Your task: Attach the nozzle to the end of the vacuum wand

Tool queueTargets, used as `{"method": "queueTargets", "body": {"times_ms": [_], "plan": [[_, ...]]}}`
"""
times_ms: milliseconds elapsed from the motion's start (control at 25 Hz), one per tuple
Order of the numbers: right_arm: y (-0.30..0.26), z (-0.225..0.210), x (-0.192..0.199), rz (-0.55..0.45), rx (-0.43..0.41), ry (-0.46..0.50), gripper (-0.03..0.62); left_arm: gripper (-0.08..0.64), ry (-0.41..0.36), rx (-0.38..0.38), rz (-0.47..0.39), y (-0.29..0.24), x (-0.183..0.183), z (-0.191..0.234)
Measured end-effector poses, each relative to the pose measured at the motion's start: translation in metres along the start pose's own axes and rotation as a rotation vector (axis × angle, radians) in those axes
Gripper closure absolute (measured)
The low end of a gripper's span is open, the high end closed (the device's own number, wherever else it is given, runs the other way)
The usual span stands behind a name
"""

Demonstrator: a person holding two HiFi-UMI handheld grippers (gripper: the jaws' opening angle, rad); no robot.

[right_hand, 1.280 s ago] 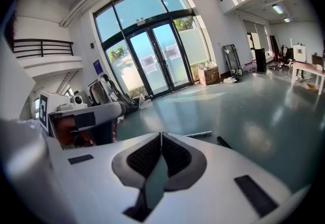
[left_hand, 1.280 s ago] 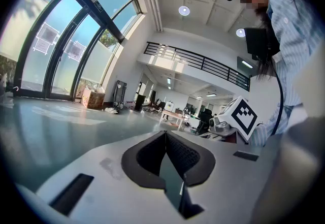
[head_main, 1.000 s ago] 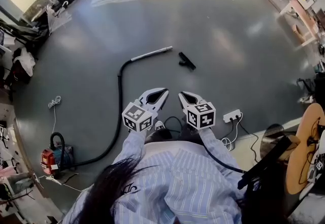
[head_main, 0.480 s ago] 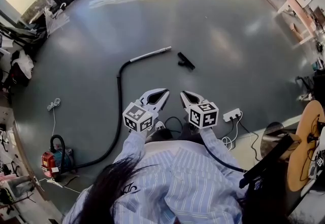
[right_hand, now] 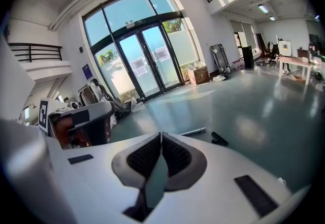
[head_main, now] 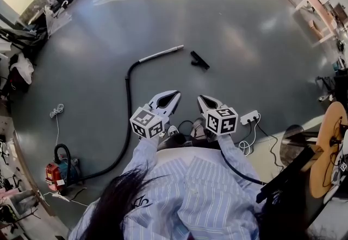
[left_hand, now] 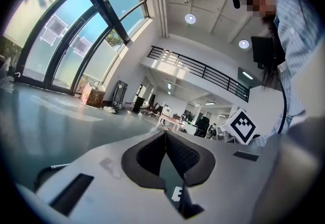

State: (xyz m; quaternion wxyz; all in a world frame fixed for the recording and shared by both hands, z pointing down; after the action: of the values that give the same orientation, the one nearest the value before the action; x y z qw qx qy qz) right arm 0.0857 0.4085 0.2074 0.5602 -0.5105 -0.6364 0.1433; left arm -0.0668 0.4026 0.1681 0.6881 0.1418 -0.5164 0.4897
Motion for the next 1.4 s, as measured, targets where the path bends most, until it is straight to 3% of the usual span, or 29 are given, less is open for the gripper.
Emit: {"method": "queueTargets", "body": {"times_ms": [280, 520, 720, 1040, 1400], "plan": [[0.003, -0.013, 0.004, 0.027, 0.000, -0.050, 0.577, 0.555, 0.033, -0.012, -0.003, 0.003, 0.003, 0.007], [-0.013, -0.010, -0.009, 0.015, -0.024, -0.067, 0.577, 0.555, 0.088, -0.089, -0.012, 0.014, 0.007, 0.044], [-0.038, -0.034, -0.025, 0.045, -0.042, -0.116, 0.577, 0.555, 0.116, -0.100, 0.013, -0.005, 0.001, 0.070], [-0.089, -0.078, -0.086, 0.087, -0.072, -0.152, 0.577, 0.555, 0.128, -0.108, 0.094, -0.057, -0.025, 0.123], [-0.126, -0.171, -0.184, 0.101, -0.067, -0.166, 0.577, 0.555, 0.117, -0.096, 0.143, -0.154, -0.088, 0.182]]}}
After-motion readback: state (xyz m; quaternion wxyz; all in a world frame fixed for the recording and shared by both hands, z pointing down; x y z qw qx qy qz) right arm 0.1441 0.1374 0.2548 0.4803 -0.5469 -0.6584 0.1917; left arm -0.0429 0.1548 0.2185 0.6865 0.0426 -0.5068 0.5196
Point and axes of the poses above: the fingertips, and each gripper's own axes: y backward along the fingers, z to its left, x out of its underside, the point moved 5 cm from there along y, backward along the fingers, and after that the axes turned 15 degrees about z, right-handed, at the moved point
